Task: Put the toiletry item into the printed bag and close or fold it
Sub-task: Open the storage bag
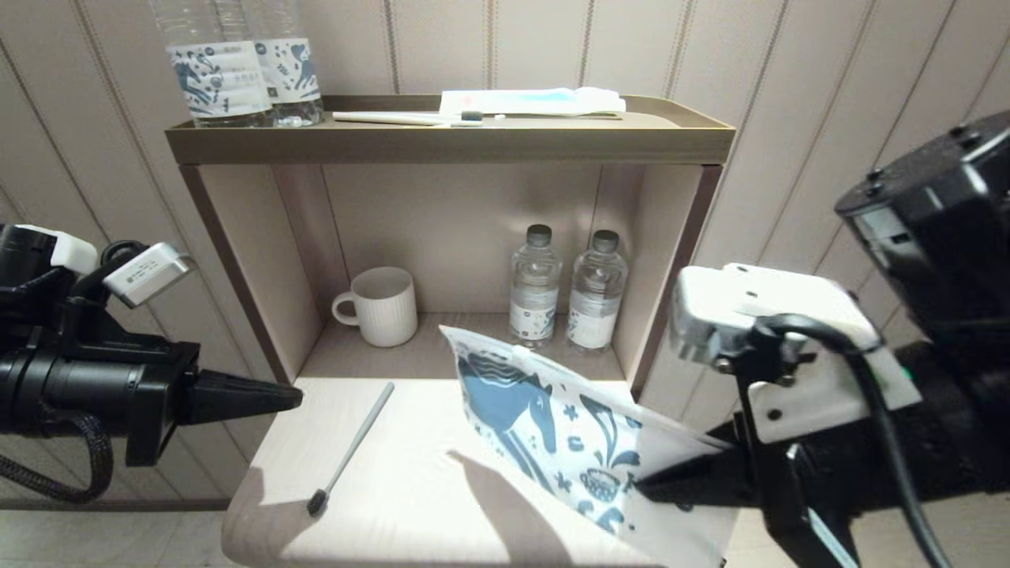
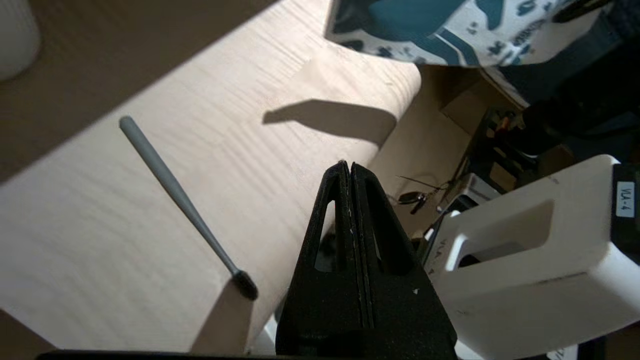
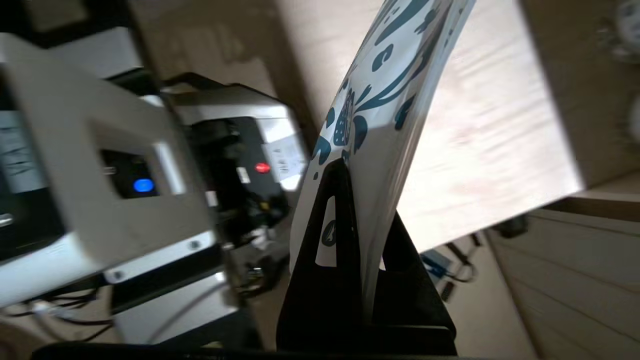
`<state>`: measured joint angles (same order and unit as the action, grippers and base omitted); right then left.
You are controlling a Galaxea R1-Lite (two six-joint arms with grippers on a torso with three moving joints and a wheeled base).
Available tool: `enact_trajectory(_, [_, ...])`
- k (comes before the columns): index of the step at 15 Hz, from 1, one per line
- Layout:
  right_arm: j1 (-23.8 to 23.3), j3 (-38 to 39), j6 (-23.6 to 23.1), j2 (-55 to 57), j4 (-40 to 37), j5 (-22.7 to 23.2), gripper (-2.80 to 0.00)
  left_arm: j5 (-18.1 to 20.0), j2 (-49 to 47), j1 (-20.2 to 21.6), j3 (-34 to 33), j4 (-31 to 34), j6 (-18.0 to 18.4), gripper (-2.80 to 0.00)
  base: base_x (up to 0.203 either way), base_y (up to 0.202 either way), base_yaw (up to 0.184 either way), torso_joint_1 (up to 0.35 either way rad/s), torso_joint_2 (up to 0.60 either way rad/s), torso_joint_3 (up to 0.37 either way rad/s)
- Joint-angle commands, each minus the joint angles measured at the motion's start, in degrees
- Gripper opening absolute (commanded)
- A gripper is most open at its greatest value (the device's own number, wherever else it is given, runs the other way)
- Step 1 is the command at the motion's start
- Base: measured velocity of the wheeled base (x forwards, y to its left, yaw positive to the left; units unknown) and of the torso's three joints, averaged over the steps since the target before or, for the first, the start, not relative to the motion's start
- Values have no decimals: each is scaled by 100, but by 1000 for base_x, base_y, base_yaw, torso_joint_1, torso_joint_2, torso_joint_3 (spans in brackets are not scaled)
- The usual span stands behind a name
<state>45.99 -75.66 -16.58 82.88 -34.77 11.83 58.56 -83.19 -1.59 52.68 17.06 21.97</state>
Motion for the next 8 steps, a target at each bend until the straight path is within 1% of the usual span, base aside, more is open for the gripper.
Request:
enact_trajectory(1, [241,-372,-388,589,-28,-1333,-280,28,-135,13,195,-71,12,-280,0,0,0,0,0,0])
enact_trajectory(2, [381,-528,-610,782,-38,-1840,-280,36,-173,10,356,-65,16,-280,0,0,0,0,0,0])
enact_trajectory(3, [496,-629,-794,919,-45,-2184,-280,50,-248,-31,512,-57,18,-280,0,0,0,0,0,0])
enact_trajectory(4, [570,-676,-883,1011,-47,-2355,-280,53,-305,-156,637,-54,18,-280,0,0,0,0,0,0])
enact_trajectory(7, [561,-699,-1114,1049,-94,-2829,-280,42,-617,-474,949,-48,18,-280,0,0,0,0,0,0])
enact_trajectory(8, [553,-715,-1139,1055,-188,-2862,-280,48,-707,-600,1072,-46,18,-280,0,0,0,0,0,0])
